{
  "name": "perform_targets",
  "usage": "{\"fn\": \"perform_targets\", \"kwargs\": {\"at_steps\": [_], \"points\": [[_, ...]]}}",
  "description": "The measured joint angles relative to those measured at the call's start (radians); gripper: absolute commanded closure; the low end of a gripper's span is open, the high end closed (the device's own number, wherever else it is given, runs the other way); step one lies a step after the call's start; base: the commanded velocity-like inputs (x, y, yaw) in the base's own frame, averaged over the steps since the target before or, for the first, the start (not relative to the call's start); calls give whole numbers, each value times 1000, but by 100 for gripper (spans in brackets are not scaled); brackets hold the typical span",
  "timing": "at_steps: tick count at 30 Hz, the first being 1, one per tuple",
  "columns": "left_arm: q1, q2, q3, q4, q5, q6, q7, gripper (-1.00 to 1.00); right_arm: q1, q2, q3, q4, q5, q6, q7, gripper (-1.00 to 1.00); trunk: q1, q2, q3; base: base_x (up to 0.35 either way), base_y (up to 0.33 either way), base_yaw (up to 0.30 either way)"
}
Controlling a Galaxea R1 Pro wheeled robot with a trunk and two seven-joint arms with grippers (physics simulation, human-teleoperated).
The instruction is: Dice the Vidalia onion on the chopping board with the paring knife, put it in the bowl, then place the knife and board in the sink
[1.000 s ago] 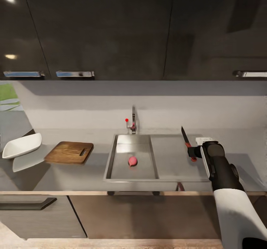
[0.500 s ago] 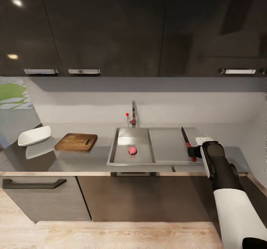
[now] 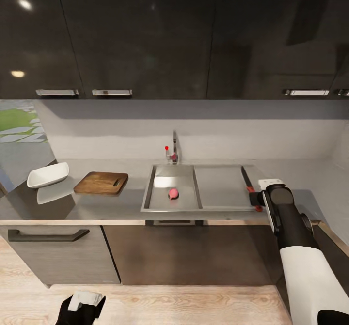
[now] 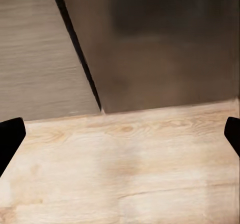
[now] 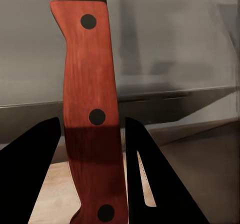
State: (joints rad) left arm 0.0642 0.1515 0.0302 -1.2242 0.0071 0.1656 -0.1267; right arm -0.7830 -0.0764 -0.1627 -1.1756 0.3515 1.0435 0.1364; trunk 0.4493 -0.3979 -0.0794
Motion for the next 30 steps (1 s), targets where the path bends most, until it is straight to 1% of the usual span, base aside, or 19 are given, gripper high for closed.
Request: {"fn": "perform_targets", "kwargs": {"at_steps": [1, 2, 3, 4, 5, 7, 8, 11, 13, 15, 17, 18, 20, 23, 25, 26, 27, 28, 30], "points": [[0, 0, 1, -54, 1, 44, -30, -100, 0, -3, 0, 0, 7, 0, 0, 100, 0, 0, 0, -3, 0, 0], [0, 0, 2, -85, 0, 68, -44, -100, 0, -6, 0, 0, 9, 0, 0, 100, 0, 0, 0, -2, 0, 0], [0, 0, 5, -139, 1, 115, -63, -100, 0, -9, 0, 0, 12, 0, 0, 100, 0, 0, 0, -2, 0, 0], [0, 0, 8, -167, 1, 140, -71, -100, 0, -11, 0, 0, 13, 0, 0, 100, 0, 0, 0, 0, 0, 0], [0, 0, 12, -214, 1, 187, -82, -100, 0, -13, -1, 0, 14, 0, 0, 100, 0, 0, 0, 0, 0, 0], [0, -1, 15, -255, 1, 233, -89, -100, 0, -15, -1, 0, 15, 0, 0, 100, 0, 0, 0, 0, 0, 0], [0, -2, 17, -288, 0, 273, -94, -100, 0, -16, -1, 0, 16, 0, 0, 100, 0, 0, 0, 0, 0, 0], [-3, -3, 19, -331, 0, 330, -99, -100, 0, -21, -1, 0, 17, 0, 0, 100, 0, 0, 0, 0, 0, 0], [-39, -5, 21, -351, 0, 381, -101, -100, 0, -32, 0, 0, 18, 0, 1, 100, 0, 0, 0, 0, 0, 0], [-69, -5, 21, -354, 0, 405, -101, -100, 0, -34, 0, 0, 17, 0, 1, 100, 0, 0, 0, 0, 0, 0], [-126, -5, 21, -357, 0, 448, -102, -100, 0, -37, 1, 0, 17, 0, 1, 100, 0, 0, 0, 0, 0, 0], [-172, -6, 21, -357, 1, 485, -103, -100, 0, -37, 1, 0, 17, 0, 1, 100, 0, 0, 0, 0, 0, 0], [-304, -19, 20, -357, 2, 601, -107, -100, 0, -38, 1, 0, 17, 0, 1, 100, 0, 0, 1, 0, 0, 0], [-482, -52, 19, -347, 2, 720, -109, -100, 0, -39, 1, 0, 17, 0, 1, 100, 0, 0, 1, 0, 0, 0], [-539, -62, 19, -333, 2, 766, -109, -100, 0, -39, 1, 0, 17, 0, 1, 100, 0, 0, 0, 0, 0, 0], [-589, -70, 16, -317, 2, 796, -109, -100, 0, -39, 1, 0, 17, 0, 1, 100, 0, 0, 1, 0, 0, 0], [-616, -77, 14, -309, 2, 806, -109, -100, 0, -39, 1, 0, 17, 0, 0, 100, 0, 0, 0, 0, 0, 0], [-660, -93, 5, -294, 4, 820, -108, -100, 0, -40, 1, -1, 17, 0, 0, 100, 0, 0, 0, 0, 0, 0], [-709, -119, -13, -281, 4, 832, -107, -100, 0, -40, 1, -4, 18, 0, 0, 100, 0, 0, 0, 0, 0, 0]]}}
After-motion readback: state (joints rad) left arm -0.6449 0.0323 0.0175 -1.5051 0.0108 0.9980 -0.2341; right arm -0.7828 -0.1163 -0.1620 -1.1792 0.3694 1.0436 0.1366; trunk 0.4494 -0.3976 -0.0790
